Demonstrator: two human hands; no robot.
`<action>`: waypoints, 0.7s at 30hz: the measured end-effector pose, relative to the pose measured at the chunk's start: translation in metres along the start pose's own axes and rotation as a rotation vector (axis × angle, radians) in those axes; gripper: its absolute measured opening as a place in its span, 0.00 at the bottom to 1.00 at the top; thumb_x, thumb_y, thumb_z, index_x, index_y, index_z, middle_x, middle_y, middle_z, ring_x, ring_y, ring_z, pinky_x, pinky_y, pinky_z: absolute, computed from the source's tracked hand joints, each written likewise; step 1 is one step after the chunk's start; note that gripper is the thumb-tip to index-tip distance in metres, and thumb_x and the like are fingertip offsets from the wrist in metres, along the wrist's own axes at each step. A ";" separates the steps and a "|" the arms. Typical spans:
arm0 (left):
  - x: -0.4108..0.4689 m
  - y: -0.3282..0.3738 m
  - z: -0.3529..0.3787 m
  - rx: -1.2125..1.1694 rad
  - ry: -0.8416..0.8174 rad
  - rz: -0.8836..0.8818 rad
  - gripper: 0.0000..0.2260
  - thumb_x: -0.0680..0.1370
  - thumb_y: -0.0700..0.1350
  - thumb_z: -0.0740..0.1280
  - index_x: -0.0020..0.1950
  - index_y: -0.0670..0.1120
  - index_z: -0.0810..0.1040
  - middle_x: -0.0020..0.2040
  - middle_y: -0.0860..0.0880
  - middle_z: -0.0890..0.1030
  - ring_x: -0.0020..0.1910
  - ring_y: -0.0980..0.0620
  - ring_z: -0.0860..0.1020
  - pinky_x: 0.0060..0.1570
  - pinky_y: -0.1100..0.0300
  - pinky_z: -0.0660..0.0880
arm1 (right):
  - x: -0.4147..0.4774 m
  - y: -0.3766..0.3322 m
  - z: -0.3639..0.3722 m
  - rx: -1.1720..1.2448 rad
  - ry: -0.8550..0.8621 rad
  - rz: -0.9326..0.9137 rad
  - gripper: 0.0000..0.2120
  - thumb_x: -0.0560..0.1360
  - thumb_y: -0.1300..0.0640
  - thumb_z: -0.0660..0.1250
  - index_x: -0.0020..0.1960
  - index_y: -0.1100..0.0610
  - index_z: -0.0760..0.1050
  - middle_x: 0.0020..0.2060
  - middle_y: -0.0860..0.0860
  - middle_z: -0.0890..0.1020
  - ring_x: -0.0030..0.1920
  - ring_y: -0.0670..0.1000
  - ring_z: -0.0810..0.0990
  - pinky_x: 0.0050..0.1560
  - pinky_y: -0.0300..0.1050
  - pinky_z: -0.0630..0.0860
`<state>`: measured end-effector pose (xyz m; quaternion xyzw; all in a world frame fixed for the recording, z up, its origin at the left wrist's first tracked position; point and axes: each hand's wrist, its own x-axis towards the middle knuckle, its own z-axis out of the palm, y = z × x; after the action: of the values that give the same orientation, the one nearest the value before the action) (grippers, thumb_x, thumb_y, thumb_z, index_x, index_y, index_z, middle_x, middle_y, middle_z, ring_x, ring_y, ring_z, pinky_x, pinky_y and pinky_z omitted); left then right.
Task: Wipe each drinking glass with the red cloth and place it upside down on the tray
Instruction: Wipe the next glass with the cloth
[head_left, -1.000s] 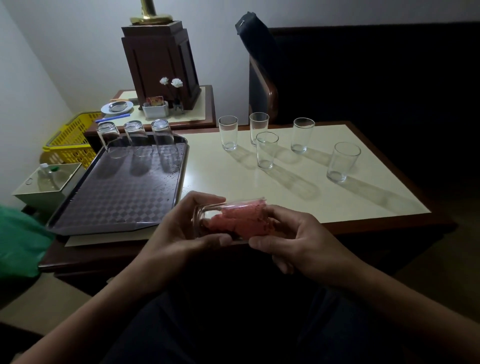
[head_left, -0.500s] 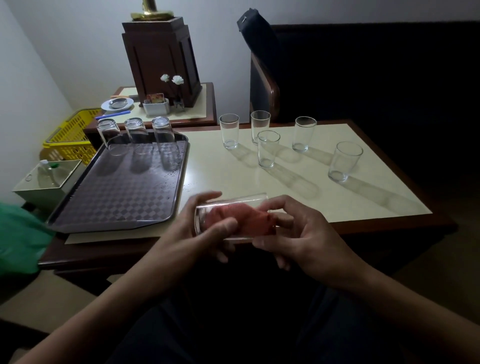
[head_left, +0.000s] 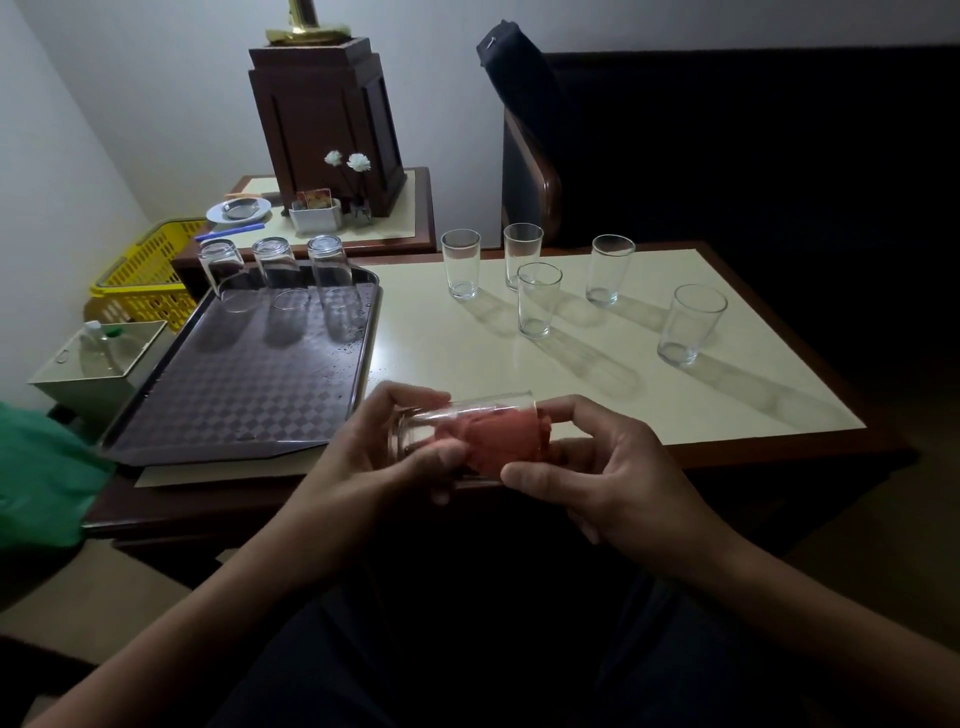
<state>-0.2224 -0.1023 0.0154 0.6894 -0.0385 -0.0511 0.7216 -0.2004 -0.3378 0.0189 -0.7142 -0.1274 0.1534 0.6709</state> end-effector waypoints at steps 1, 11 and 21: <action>0.000 0.002 -0.002 0.078 0.004 0.066 0.19 0.73 0.37 0.77 0.61 0.44 0.77 0.49 0.42 0.83 0.44 0.48 0.82 0.43 0.59 0.80 | 0.001 0.000 0.000 0.009 0.008 -0.016 0.16 0.70 0.59 0.81 0.54 0.49 0.82 0.45 0.54 0.88 0.26 0.50 0.74 0.25 0.41 0.72; 0.001 0.000 -0.006 -0.070 -0.021 -0.026 0.20 0.71 0.48 0.81 0.59 0.45 0.80 0.51 0.38 0.83 0.45 0.41 0.80 0.42 0.58 0.80 | -0.003 0.001 0.003 -0.032 -0.030 -0.028 0.22 0.74 0.66 0.79 0.62 0.49 0.80 0.49 0.55 0.88 0.29 0.47 0.77 0.26 0.39 0.71; -0.001 0.007 0.001 0.060 0.036 -0.090 0.27 0.70 0.45 0.80 0.68 0.50 0.77 0.52 0.37 0.84 0.41 0.47 0.84 0.39 0.61 0.81 | -0.002 0.003 0.002 -0.018 0.000 -0.070 0.17 0.73 0.67 0.79 0.58 0.53 0.80 0.49 0.52 0.87 0.29 0.48 0.75 0.28 0.40 0.74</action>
<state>-0.2232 -0.1025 0.0224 0.7126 0.0040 -0.0699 0.6980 -0.2027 -0.3370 0.0157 -0.7154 -0.1538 0.1288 0.6693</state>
